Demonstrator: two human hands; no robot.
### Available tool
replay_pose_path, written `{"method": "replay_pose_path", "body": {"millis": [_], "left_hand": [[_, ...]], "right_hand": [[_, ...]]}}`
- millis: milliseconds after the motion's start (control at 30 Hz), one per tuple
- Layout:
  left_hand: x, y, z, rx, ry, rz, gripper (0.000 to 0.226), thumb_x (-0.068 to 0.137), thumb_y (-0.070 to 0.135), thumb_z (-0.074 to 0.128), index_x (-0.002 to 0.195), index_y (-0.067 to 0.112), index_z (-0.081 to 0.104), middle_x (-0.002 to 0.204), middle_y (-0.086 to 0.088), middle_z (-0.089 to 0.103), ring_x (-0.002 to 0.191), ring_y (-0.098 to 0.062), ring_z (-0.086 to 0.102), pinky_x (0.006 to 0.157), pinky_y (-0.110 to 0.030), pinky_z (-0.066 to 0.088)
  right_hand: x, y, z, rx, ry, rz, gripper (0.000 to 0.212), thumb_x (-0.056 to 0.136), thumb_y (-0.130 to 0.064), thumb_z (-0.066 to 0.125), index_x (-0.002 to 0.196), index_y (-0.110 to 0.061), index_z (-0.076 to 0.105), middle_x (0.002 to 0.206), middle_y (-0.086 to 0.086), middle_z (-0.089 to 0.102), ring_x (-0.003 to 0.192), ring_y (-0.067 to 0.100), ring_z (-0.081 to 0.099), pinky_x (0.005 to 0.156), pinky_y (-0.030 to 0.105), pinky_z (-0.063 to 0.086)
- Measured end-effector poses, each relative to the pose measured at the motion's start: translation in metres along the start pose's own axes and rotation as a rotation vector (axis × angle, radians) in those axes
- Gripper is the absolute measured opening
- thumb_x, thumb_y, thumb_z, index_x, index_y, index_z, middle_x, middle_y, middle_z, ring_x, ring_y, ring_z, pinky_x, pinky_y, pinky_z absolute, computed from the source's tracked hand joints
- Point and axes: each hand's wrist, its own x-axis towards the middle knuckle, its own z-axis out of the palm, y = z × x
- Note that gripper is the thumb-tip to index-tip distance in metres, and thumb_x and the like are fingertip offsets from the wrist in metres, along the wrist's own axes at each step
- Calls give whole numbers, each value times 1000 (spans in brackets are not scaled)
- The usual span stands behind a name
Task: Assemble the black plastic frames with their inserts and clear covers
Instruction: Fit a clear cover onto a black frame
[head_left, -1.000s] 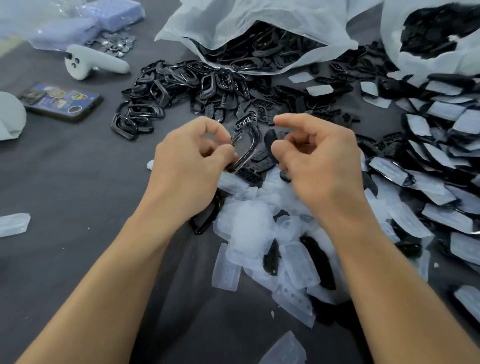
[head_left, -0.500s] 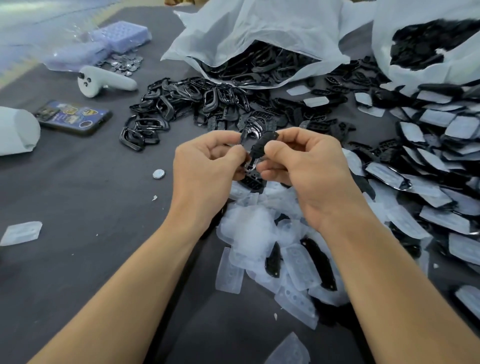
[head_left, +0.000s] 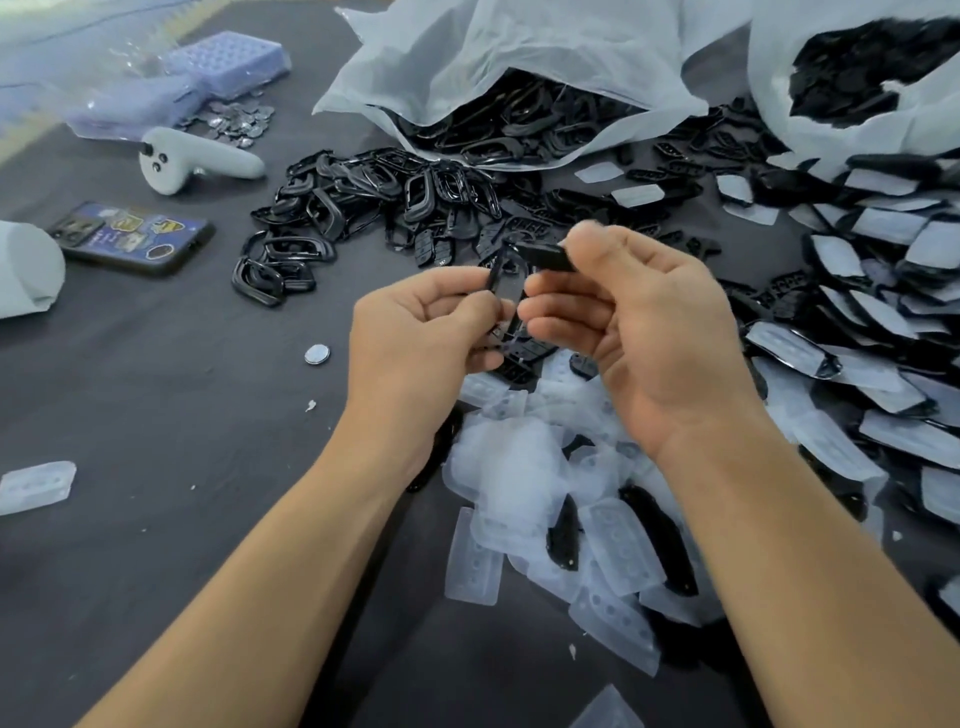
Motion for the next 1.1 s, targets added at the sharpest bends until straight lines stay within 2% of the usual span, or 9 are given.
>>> {"method": "replay_pose_path", "body": {"millis": [100, 167, 367, 500, 633, 767, 900, 1100], "left_hand": [[1, 4, -3, -112, -9, -68, 13, 93, 0, 72, 101, 11, 74, 85, -4, 81, 73, -10, 75, 58, -21, 57], [2, 6, -4, -192, -47, -108, 12, 92, -2, 70, 98, 7, 74, 87, -5, 81, 75, -12, 76, 60, -21, 59], [4, 4, -6, -230, -183, -125, 26, 93, -13, 57, 95, 11, 64, 83, 0, 79, 77, -15, 76, 67, -26, 62], [2, 2, -2, -206, -208, -86, 28, 93, -16, 59, 99, 11, 63, 88, -9, 74, 79, -16, 74, 66, -25, 61], [-1, -1, 1, -149, -238, -49, 35, 92, -16, 61, 109, 15, 63, 90, -7, 78, 84, -18, 75, 68, -25, 61], [-2, -2, 1, -126, -240, -40, 32, 93, -13, 63, 109, 15, 63, 93, -11, 79, 88, -20, 77, 68, -25, 60], [-3, -2, 3, -156, -262, -34, 29, 94, -11, 65, 112, 12, 62, 89, -6, 79, 85, -17, 77, 69, -23, 60], [-6, -2, 7, -201, -330, -80, 25, 100, -7, 53, 116, 8, 64, 94, 0, 80, 88, -13, 77, 76, -24, 61]], "right_hand": [[1, 8, 2, -122, 70, -29, 18, 91, 10, 66, 85, -7, 69, 68, 8, 71, 58, 18, 70, 56, 23, 57], [3, 12, 2, -193, 96, -57, 20, 88, 12, 68, 90, -8, 71, 67, 5, 71, 57, 16, 68, 56, 22, 56], [7, 21, 2, -374, 130, -151, 18, 84, -2, 78, 76, -19, 77, 64, 3, 72, 53, 12, 62, 50, 19, 47], [5, 26, 0, -563, 210, -208, 11, 81, -16, 83, 75, -25, 78, 67, -4, 74, 58, 9, 65, 59, 28, 55], [1, 26, 1, -682, 272, -281, 13, 79, -26, 85, 70, -25, 76, 63, -13, 71, 54, 0, 61, 54, 15, 48], [0, 25, 0, -678, 286, -280, 15, 78, -28, 87, 69, -24, 76, 62, -13, 71, 53, 0, 62, 53, 15, 48], [2, 25, -3, -606, 225, -199, 17, 72, -35, 88, 73, -25, 74, 63, -9, 71, 56, 4, 62, 59, 27, 53], [6, 26, -5, -570, 210, -181, 20, 69, -41, 82, 78, -27, 71, 65, -9, 69, 59, 6, 60, 63, 32, 53]]}}
